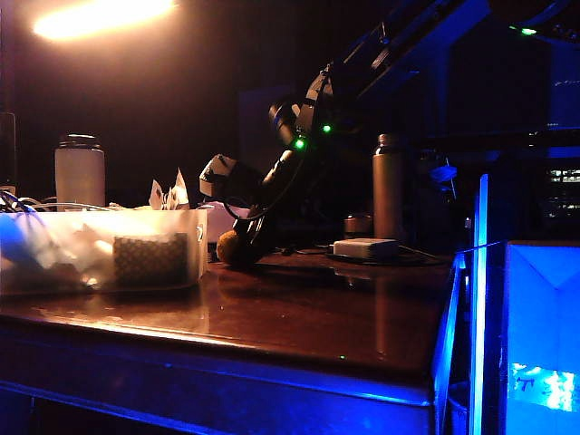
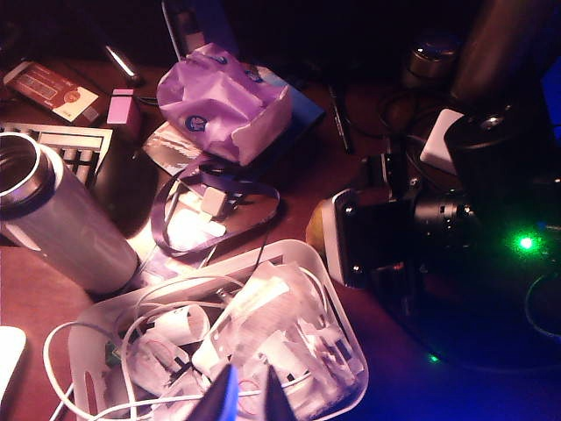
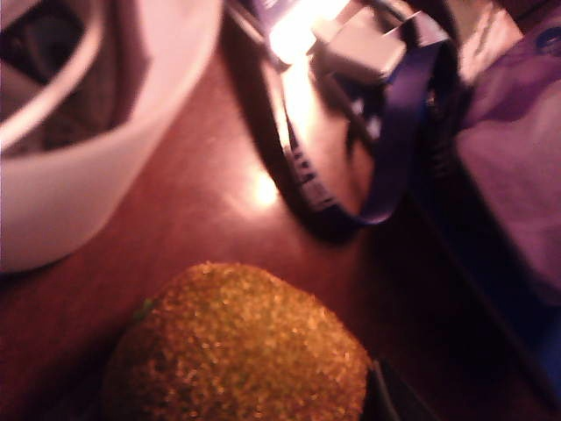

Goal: Pick up the kiwi and place it into the translucent box.

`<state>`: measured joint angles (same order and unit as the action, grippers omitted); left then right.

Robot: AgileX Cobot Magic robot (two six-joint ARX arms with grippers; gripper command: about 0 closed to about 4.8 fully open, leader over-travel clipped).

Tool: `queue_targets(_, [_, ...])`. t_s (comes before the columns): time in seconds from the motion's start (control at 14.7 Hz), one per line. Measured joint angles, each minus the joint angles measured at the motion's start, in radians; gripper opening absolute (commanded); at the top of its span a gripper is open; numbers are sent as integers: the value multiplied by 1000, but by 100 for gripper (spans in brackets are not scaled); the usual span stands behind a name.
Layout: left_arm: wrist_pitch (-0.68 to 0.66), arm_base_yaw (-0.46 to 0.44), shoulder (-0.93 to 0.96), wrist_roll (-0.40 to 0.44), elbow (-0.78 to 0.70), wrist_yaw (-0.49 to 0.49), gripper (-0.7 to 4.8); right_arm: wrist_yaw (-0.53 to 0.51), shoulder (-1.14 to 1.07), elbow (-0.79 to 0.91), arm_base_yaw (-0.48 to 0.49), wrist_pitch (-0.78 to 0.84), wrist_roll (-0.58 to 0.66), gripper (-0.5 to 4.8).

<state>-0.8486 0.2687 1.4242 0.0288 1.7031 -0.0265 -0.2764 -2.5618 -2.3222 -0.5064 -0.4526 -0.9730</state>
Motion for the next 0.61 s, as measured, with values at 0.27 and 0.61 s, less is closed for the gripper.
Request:
queue_targets(0.27, [0, 0, 0, 0, 0, 0, 51, 0, 0, 0, 0, 18, 19, 295])
queue_targets(0.61, [0, 0, 0, 0, 0, 0, 51, -1, 0, -1, 0, 29, 68, 295])
